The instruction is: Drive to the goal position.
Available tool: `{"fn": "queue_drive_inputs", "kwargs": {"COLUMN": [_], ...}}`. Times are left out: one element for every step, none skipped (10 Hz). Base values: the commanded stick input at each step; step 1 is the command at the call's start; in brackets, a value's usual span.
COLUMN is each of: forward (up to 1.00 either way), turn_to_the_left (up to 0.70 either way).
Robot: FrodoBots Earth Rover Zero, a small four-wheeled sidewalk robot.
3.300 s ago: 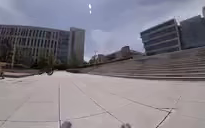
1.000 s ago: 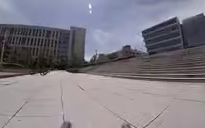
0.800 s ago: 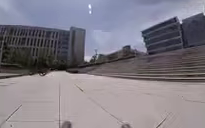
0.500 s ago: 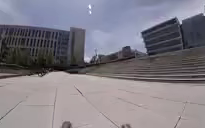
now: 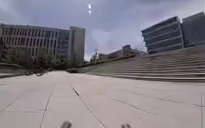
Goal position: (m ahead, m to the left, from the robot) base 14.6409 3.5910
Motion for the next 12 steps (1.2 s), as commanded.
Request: {"fn": "queue_drive_inputs", "kwargs": {"forward": [0.70,0.70,0.70,0.70,0.70,0.70,0.70,0.70,0.70,0.70,0.70,0.70], "turn_to_the_left": [0.14,0.06,0.02,0.02,0.02,0.02,0.02,0.02,0.02,0.02,0.02,0.02]}}
